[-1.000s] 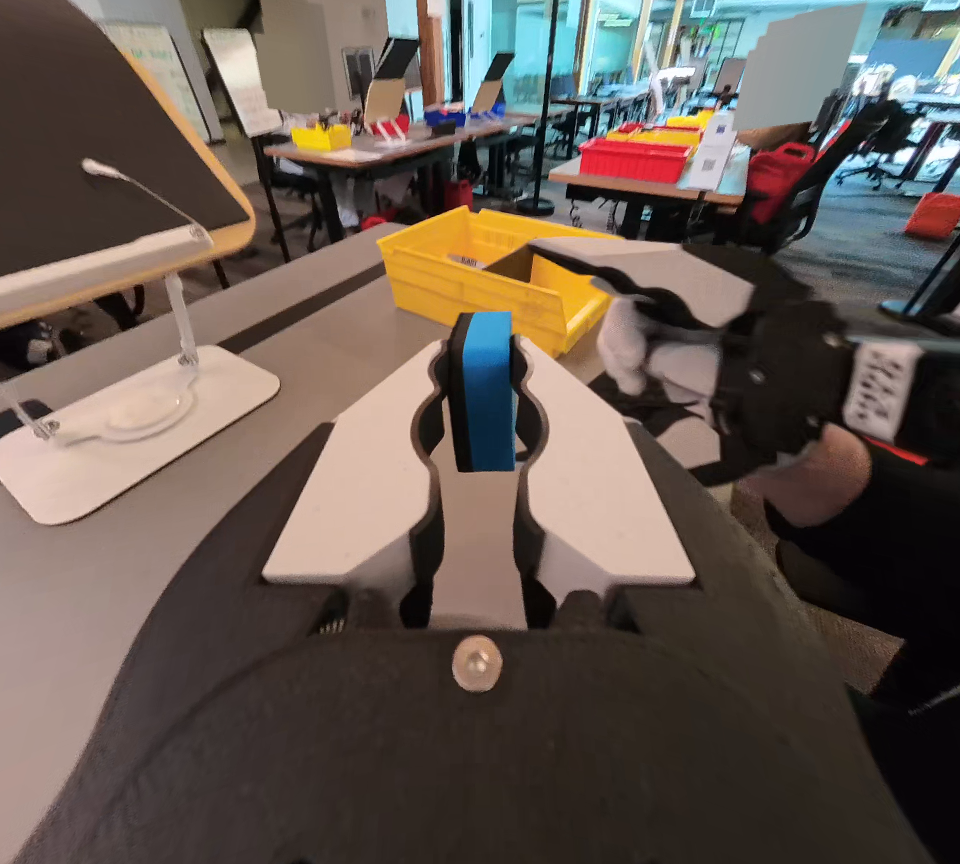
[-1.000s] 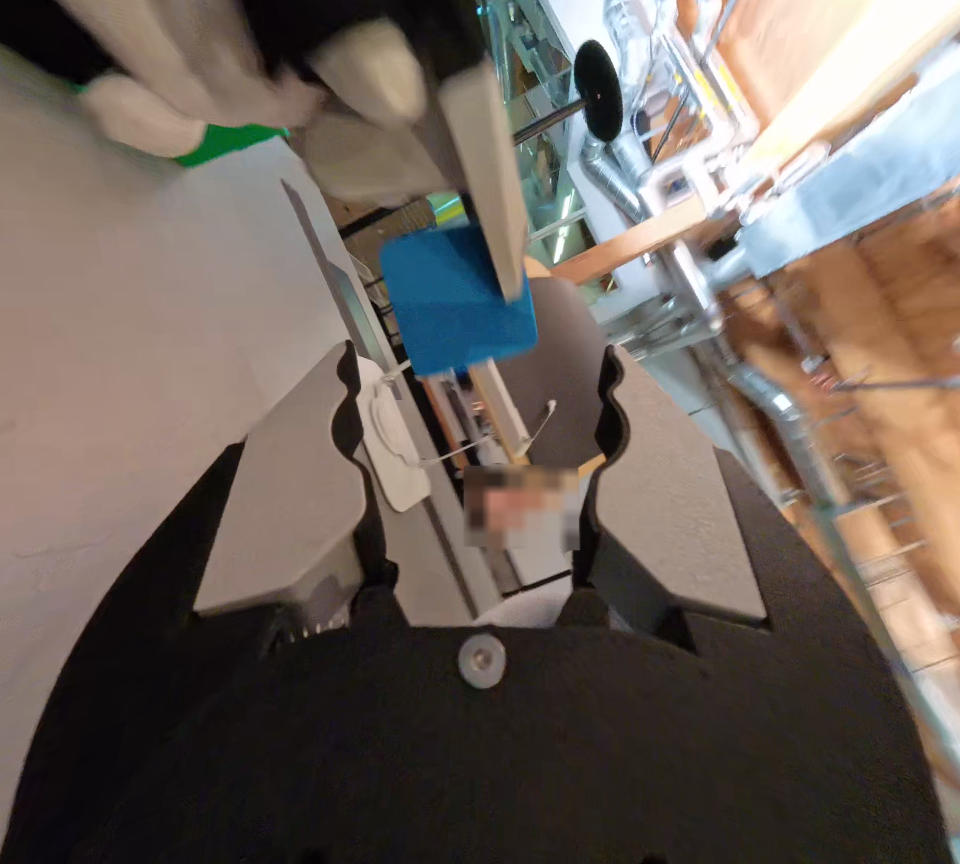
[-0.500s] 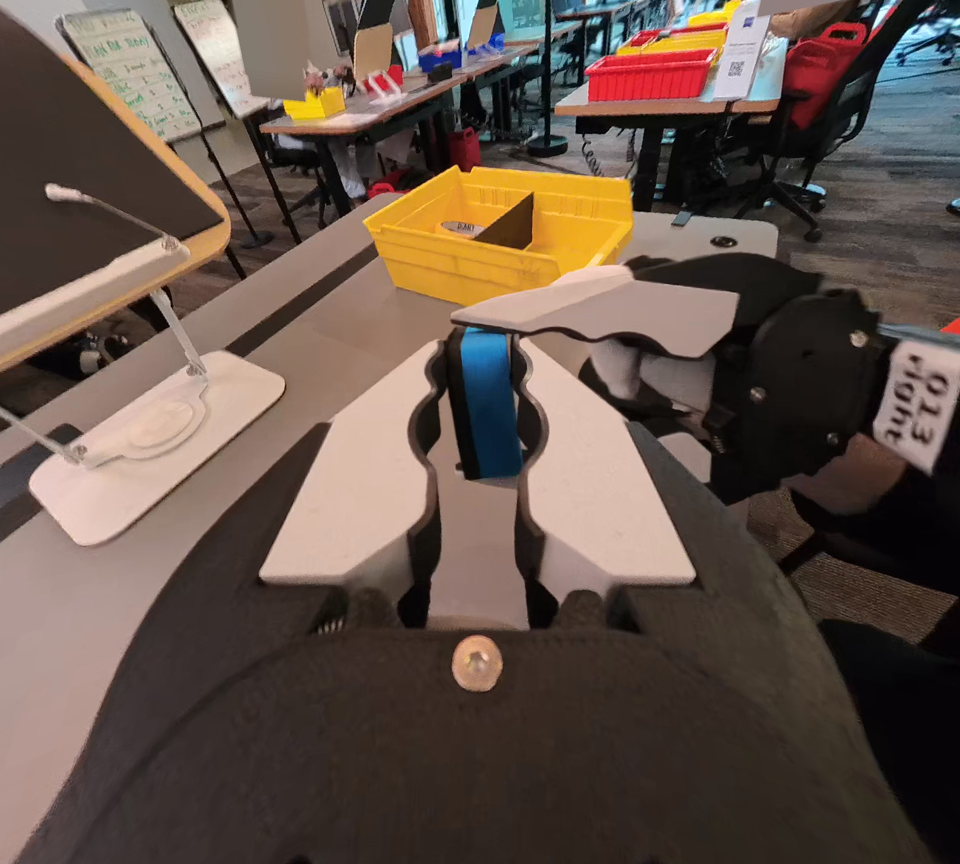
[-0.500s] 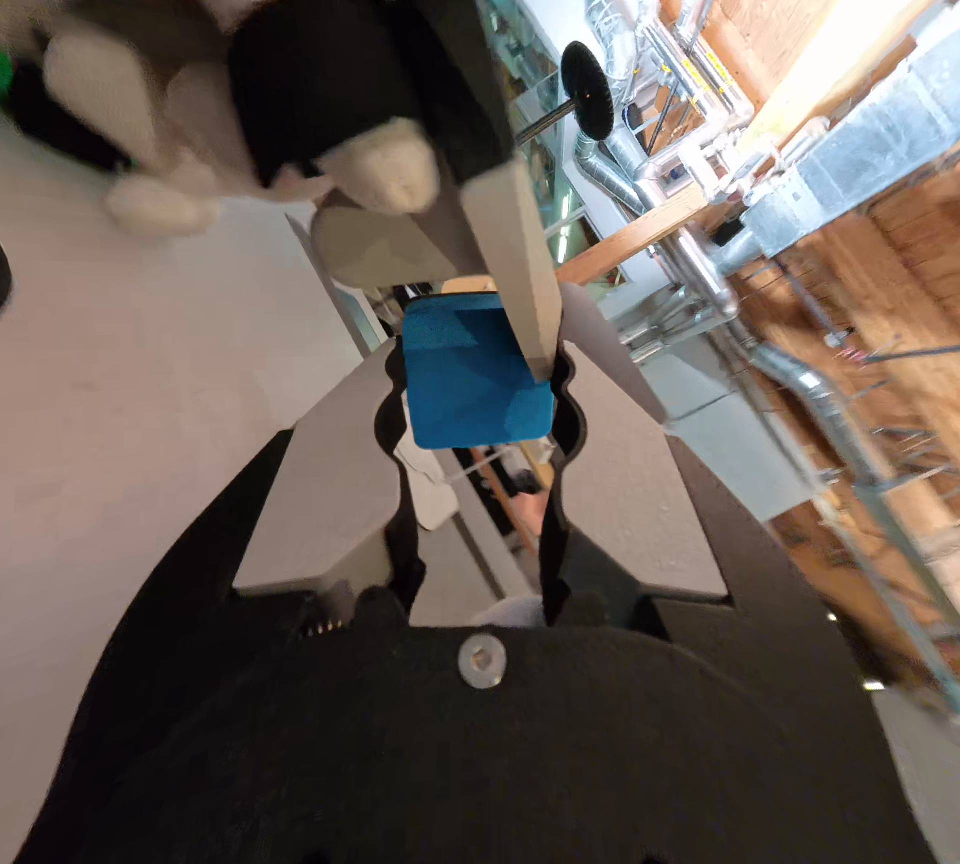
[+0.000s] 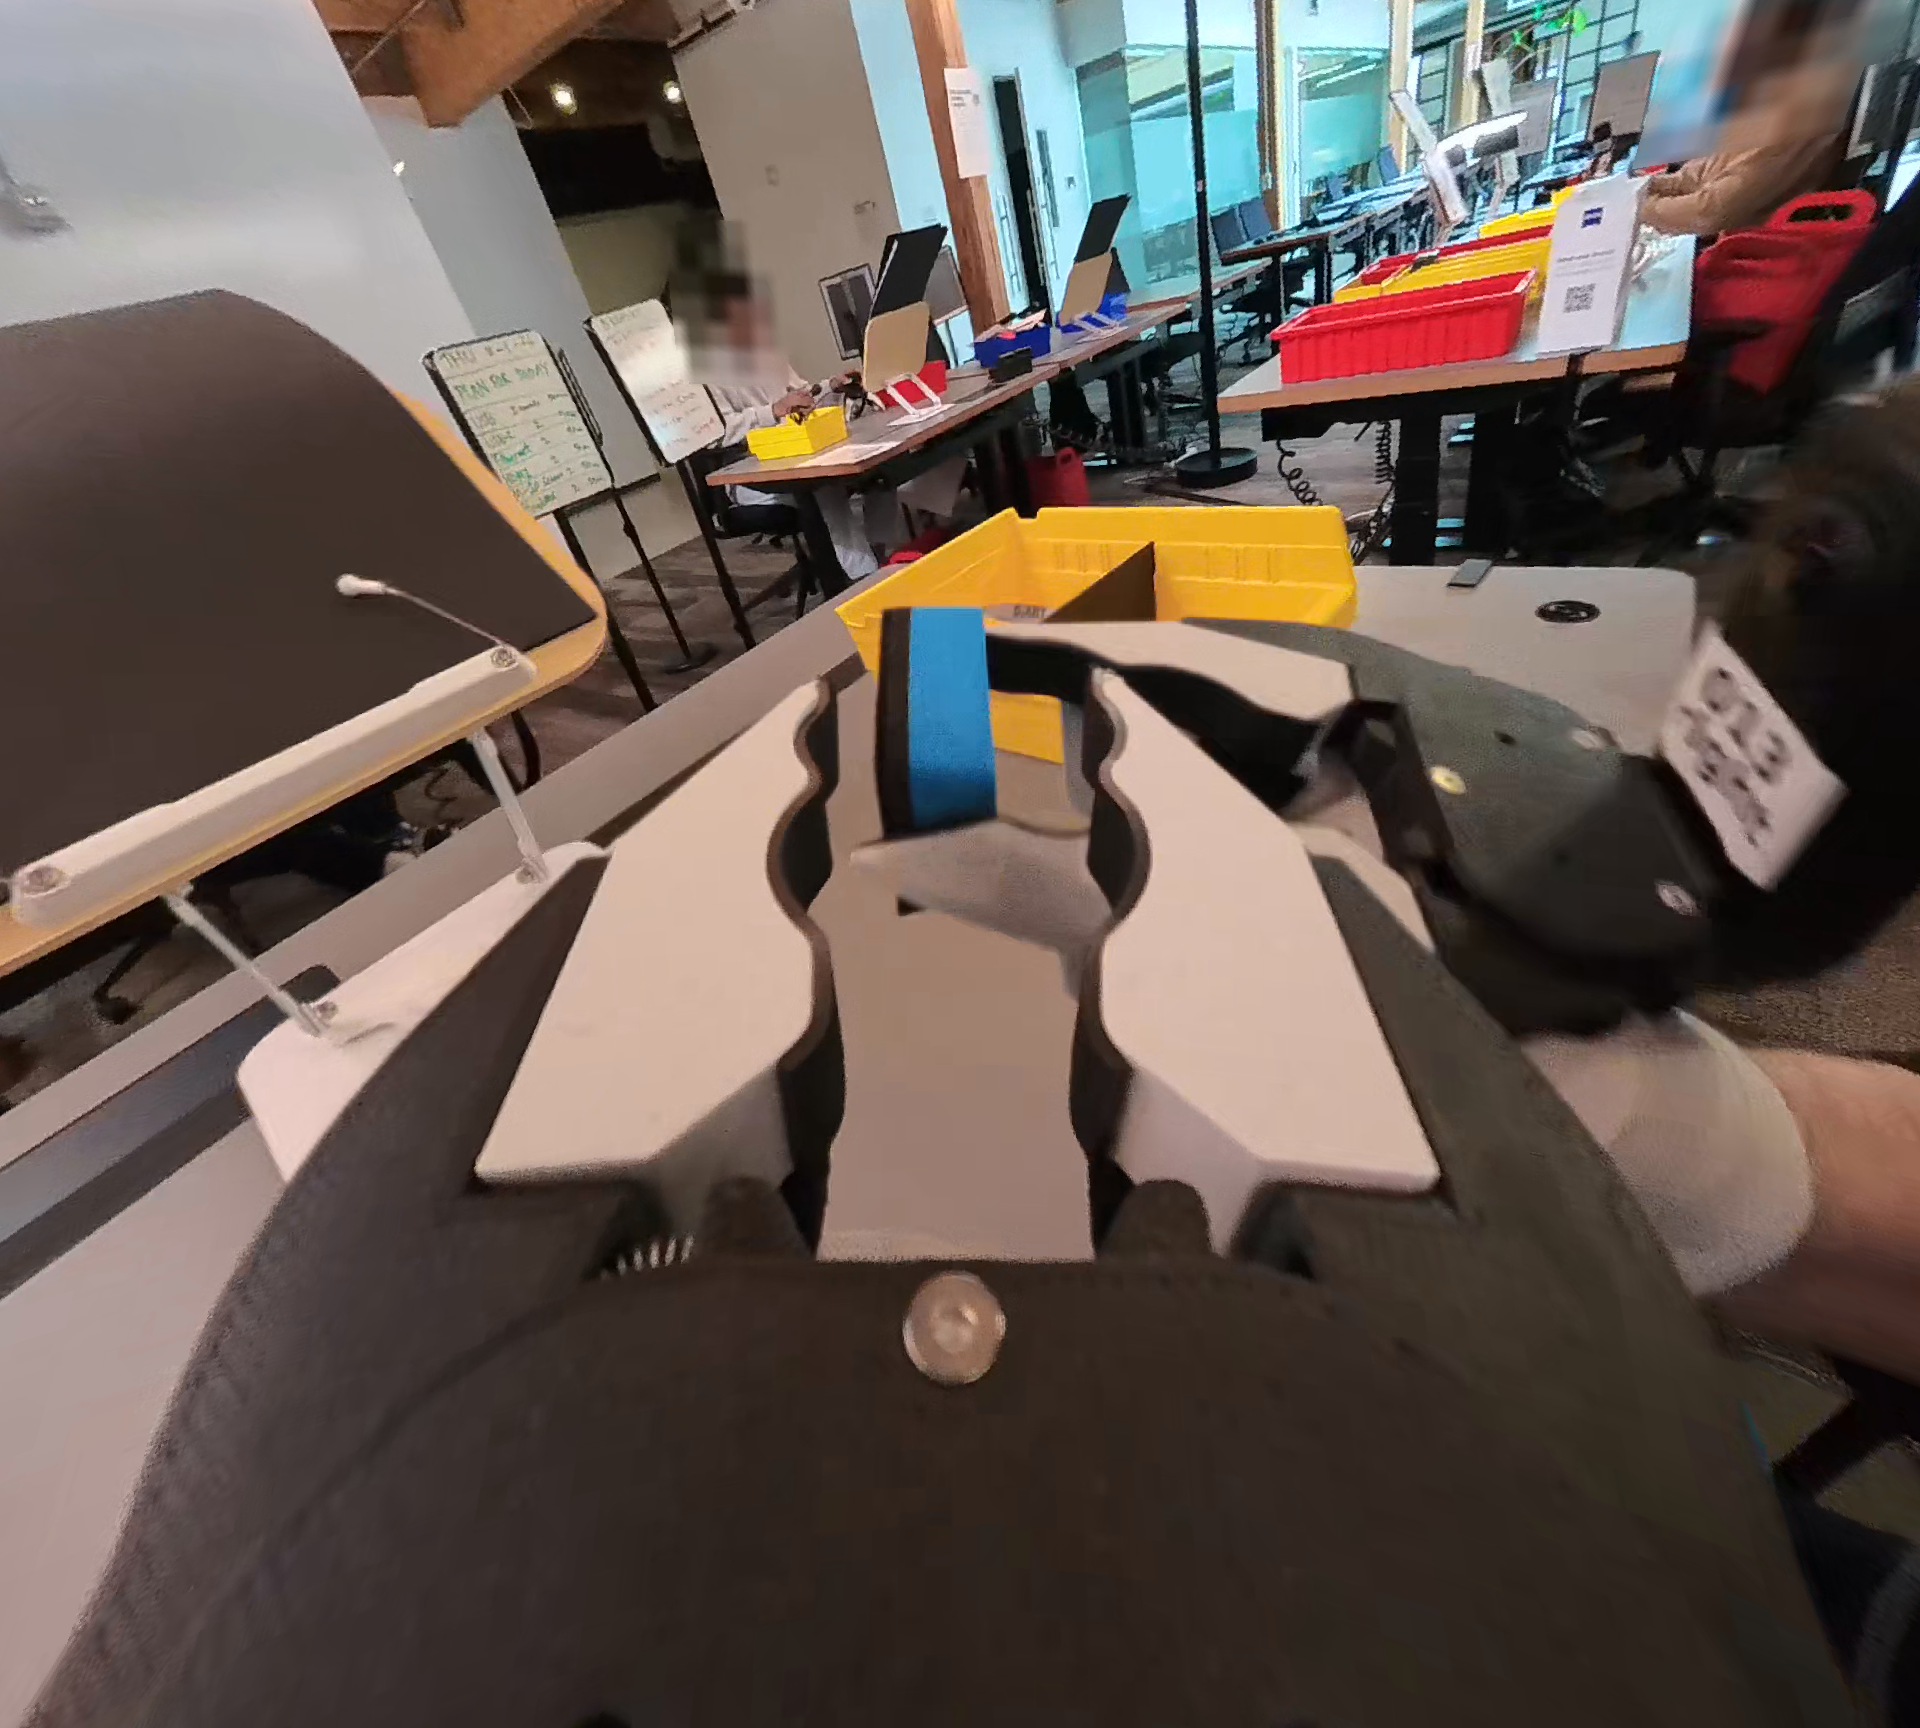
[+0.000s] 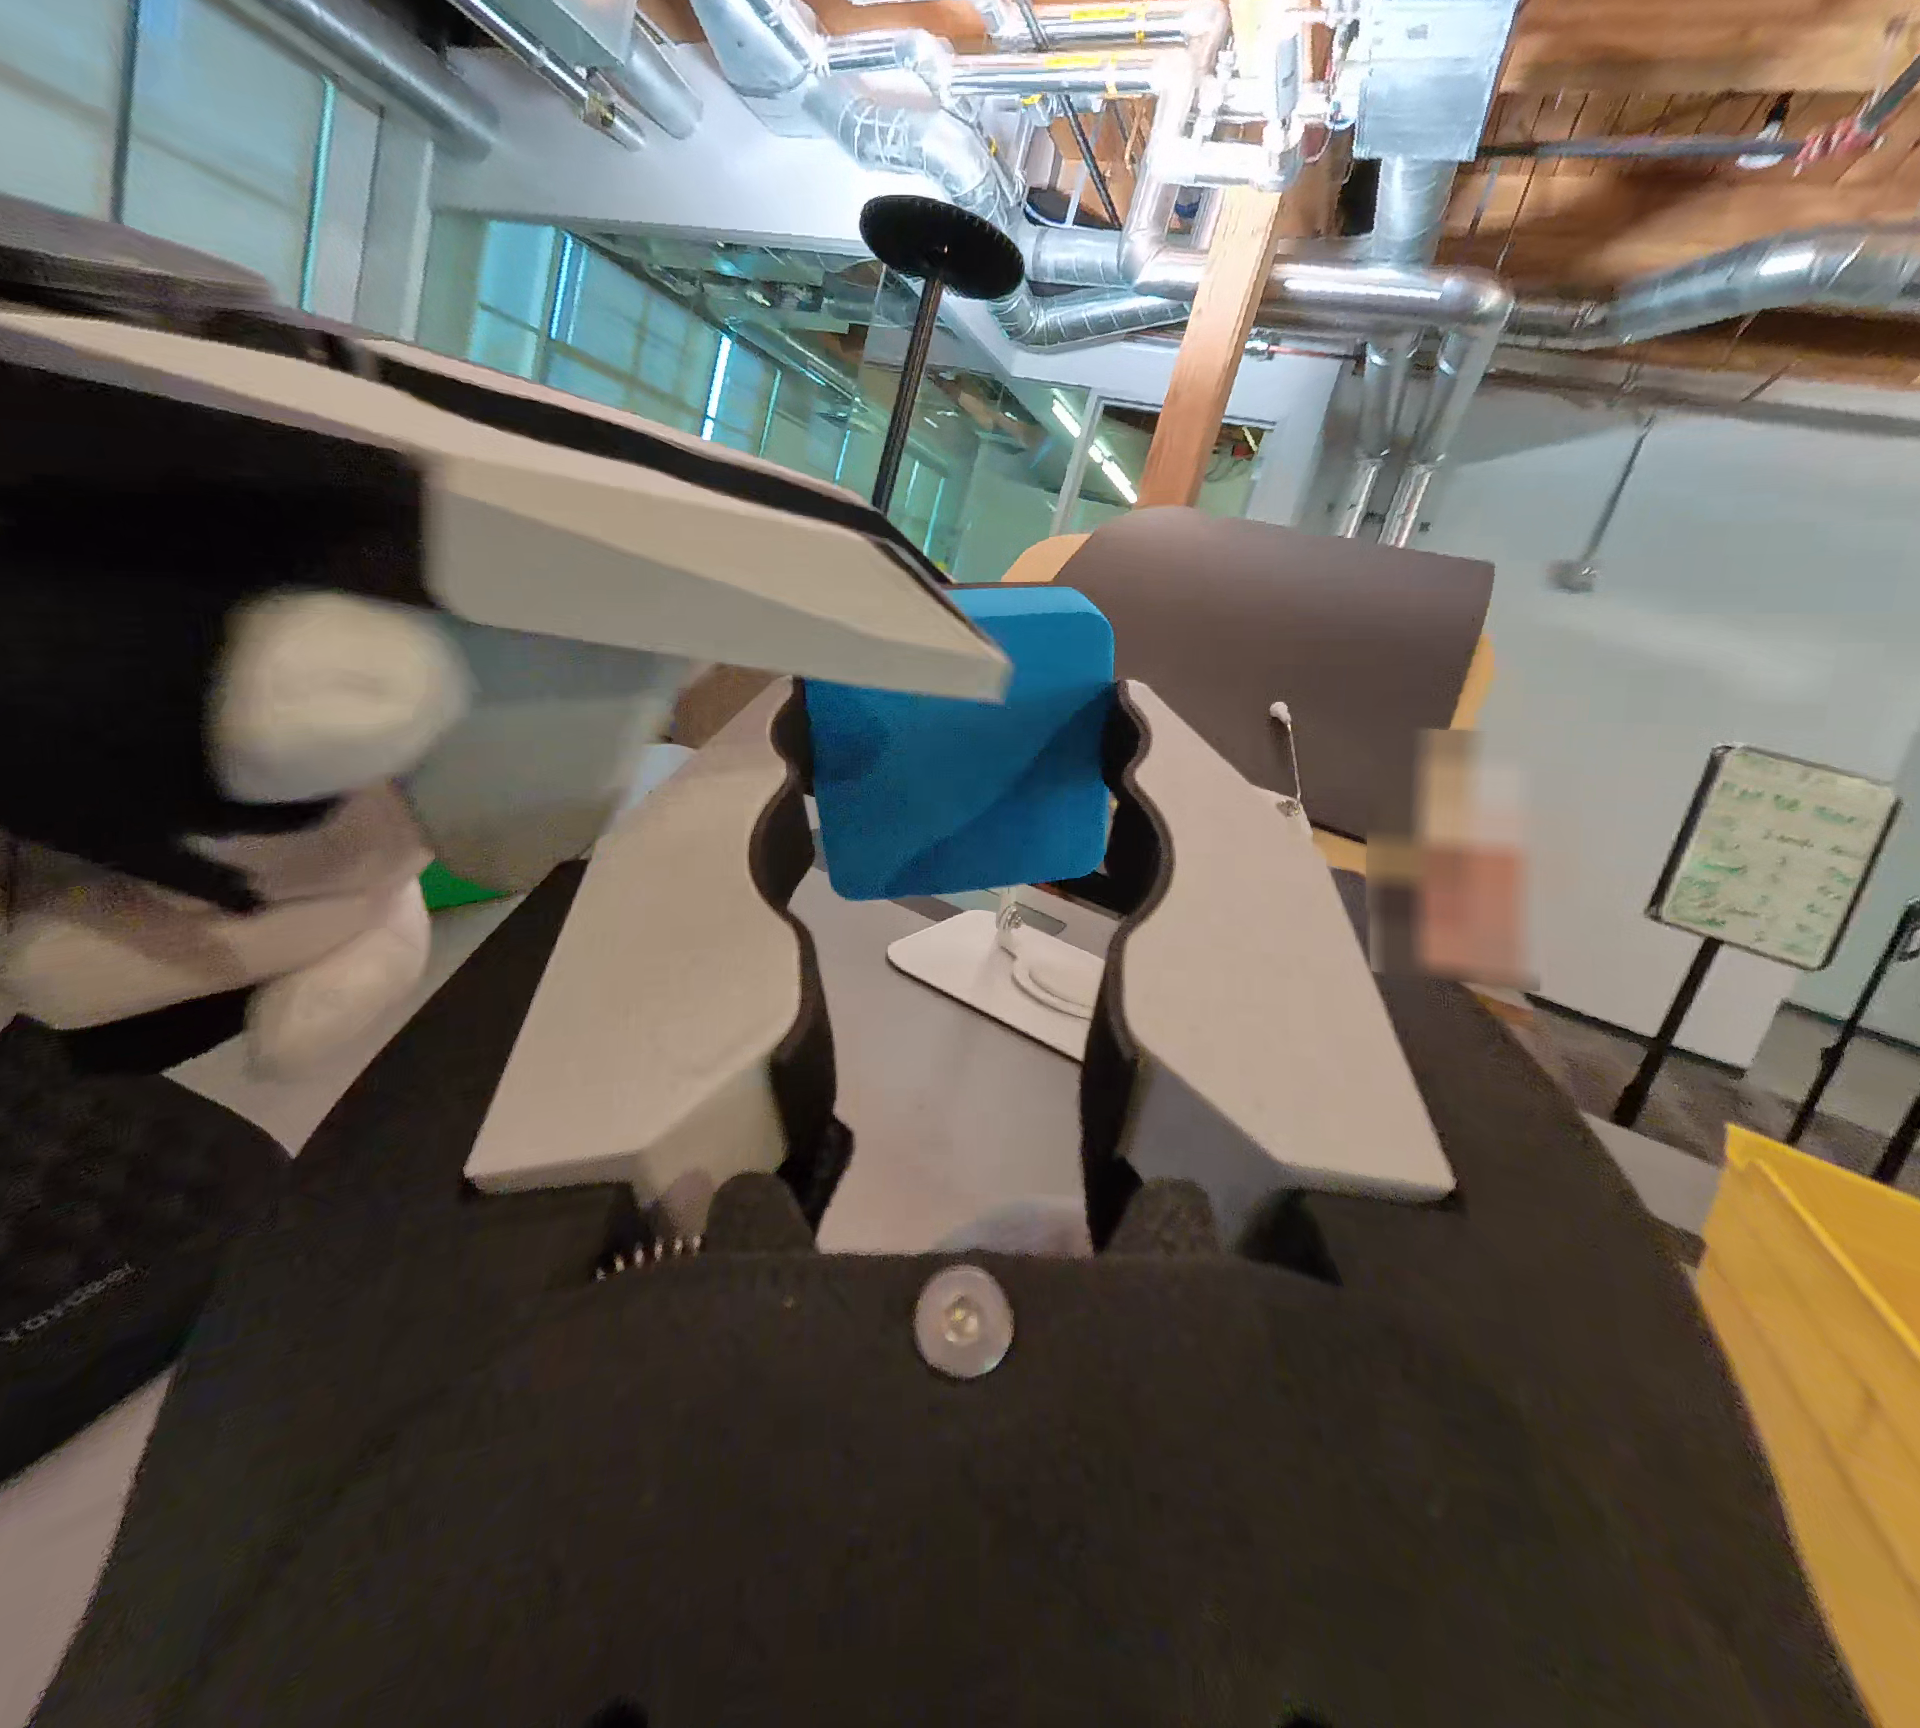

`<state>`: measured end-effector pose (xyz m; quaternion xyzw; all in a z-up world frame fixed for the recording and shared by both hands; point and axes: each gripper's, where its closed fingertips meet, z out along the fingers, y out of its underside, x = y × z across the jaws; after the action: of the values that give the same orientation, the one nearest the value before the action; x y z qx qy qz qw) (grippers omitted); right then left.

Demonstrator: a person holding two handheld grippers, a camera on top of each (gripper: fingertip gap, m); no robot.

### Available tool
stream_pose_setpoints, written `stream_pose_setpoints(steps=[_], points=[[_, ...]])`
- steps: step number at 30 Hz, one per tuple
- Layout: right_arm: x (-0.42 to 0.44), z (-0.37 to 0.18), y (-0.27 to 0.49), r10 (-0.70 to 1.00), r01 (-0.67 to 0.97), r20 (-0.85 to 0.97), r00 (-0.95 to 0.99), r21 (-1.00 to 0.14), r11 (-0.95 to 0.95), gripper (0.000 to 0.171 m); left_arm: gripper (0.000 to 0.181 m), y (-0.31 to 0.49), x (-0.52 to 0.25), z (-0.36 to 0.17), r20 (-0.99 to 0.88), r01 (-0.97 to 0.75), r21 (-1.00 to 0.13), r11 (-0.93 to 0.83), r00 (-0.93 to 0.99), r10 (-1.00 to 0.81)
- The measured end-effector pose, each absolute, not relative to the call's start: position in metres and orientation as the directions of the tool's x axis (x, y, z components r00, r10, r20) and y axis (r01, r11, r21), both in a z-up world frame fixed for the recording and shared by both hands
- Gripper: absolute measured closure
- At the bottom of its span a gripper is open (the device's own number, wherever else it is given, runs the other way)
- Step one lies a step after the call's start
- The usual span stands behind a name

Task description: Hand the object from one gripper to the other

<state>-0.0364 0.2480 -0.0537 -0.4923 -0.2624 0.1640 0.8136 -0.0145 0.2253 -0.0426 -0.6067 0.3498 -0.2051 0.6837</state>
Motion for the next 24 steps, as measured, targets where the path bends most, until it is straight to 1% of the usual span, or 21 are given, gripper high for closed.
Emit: stream_pose_setpoints(steps=[1, 4, 9, 10, 11, 13, 14, 16, 17, 18, 20, 23, 24], points=[[-0.037, -0.056, 0.249, 0.499, 0.012, 0.272, 0.823, -0.886, 0.463, 0.118, 0.14, 0.229, -0.013, -0.047, -0.225, -0.161, -0.974, 0.158, 0.675, -0.703], [-0.038, -0.058, 0.25, 0.479, 0.045, 0.301, 0.825, -0.879, 0.474, 0.117, 0.16, 0.236, -0.019, -0.052, -0.205, -0.173, -0.978, 0.117, 0.694, -0.69], [-0.039, -0.06, 0.251, 0.444, 0.101, 0.358, 0.821, -0.858, 0.504, 0.117, 0.162, 0.235, -0.02, -0.054, -0.234, -0.212, -0.97, 0.118, 0.692, -0.683], [-0.04, -0.06, 0.252, 0.428, 0.134, 0.392, 0.814, -0.845, 0.518, 0.114, 0.162, 0.237, -0.021, -0.056, -0.247, -0.232, -0.966, 0.116, 0.692, -0.678], [-0.04, -0.061, 0.253, 0.393, 0.191, 0.444, 0.805, -0.821, 0.537, 0.103, 0.162, 0.239, -0.023, -0.058, -0.274, -0.266, -0.957, 0.116, 0.695, -0.665], [-0.042, -0.061, 0.248, 0.296, 0.324, 0.587, 0.753, -0.723, 0.61, 0.095, 0.162, 0.246, -0.033, -0.058, -0.32, -0.32, -0.94, 0.118, 0.705, -0.633], [-0.044, -0.061, 0.246, 0.231, 0.404, 0.667, 0.709, -0.651, 0.643, 0.092, 0.162, 0.246, -0.035, -0.059, -0.322, -0.341, -0.935, 0.102, 0.689, -0.649], [-0.051, -0.071, 0.247, 0.125, 0.569, 0.82, 0.559, -0.489, 0.662, 0.089, 0.162, 0.245, -0.039, -0.061, -0.315, -0.38, -0.923, 0.063, 0.653, -0.688], [-0.052, -0.076, 0.248, 0.085, 0.622, 0.866, 0.493, -0.418, 0.662, 0.091, 0.162, 0.245, -0.041, -0.062, -0.321, -0.412, -0.91, 0.046, 0.629, -0.708], [-0.053, -0.081, 0.249, 0.074, 0.649, 0.894, 0.442, -0.376, 0.661, 0.09, 0.162, 0.243, -0.041, -0.065, -0.31, -0.448, -0.894, 0.018, 0.588, -0.747], [-0.053, -0.083, 0.249, 0.053, 0.671, 0.914, 0.403, -0.335, 0.661, 0.089, 0.162, 0.242, -0.042, -0.067, -0.283, -0.504, -0.863, -0.021, 0.518, -0.808], [-0.056, -0.092, 0.253, 0.058, 0.706, 0.936, 0.346, -0.301, 0.642, 0.09, 0.162, 0.232, -0.038, -0.074, -0.18, -0.57, -0.817, -0.083, 0.389, -0.903], [-0.057, -0.096, 0.253, 0.064, 0.71, 0.942, 0.33, -0.292, 0.64, 0.097, 0.162, 0.23, -0.038, -0.079, -0.16, -0.603, -0.792, -0.097, 0.358, -0.92]])
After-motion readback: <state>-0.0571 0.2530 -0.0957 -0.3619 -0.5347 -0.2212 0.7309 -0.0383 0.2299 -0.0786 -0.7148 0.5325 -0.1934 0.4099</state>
